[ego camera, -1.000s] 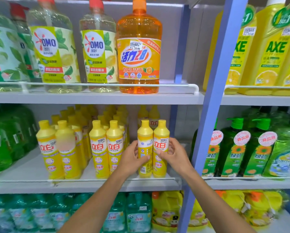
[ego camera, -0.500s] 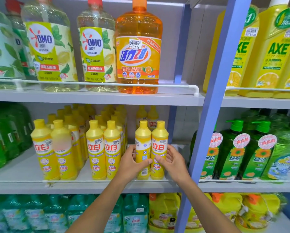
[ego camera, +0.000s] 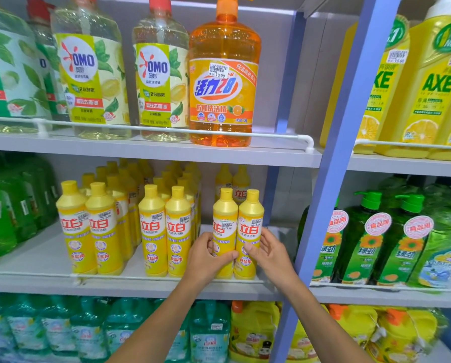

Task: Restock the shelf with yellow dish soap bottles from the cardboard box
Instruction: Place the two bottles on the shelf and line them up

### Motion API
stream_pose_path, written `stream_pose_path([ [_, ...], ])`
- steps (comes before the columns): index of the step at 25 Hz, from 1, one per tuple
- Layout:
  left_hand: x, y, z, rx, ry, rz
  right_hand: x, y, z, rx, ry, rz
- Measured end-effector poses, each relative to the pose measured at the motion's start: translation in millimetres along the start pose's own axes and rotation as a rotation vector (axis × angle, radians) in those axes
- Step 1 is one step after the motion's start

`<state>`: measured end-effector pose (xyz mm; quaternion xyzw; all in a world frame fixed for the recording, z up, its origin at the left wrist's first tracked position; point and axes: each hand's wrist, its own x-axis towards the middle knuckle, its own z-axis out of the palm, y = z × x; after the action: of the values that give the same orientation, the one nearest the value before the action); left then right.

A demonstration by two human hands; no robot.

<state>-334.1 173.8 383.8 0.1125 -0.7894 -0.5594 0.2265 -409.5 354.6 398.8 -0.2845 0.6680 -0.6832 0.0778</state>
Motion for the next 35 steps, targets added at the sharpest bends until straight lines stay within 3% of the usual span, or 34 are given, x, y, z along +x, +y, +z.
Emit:
stream_pose_path([
  [5,-9.1,-0.4,-11.5,-0.056,-0.135,-0.013,-7.7,4.6,7.5,-0.111,0.165,-0.033],
  [15,-4.4,6.9,8.5,0.061,0.131,-0.029,-10.1,14.2,7.6,-0.204,0.097,-0.016],
  [23,-2.6,-5.9,6.0,0.117,0.063,-0.047,-1.3,33.7,9.3,-0.553,0.185,0.081],
  [30,21.8,-11.0,21.8,0.24,0.196,-0.109,33.1,44.5,16.7,-0.619,0.166,0.23],
  [35,48.3,-14.5,32.5,0.268,0.188,-0.162,58.3,56.2,21.4,-0.636,0.219,0.294],
])
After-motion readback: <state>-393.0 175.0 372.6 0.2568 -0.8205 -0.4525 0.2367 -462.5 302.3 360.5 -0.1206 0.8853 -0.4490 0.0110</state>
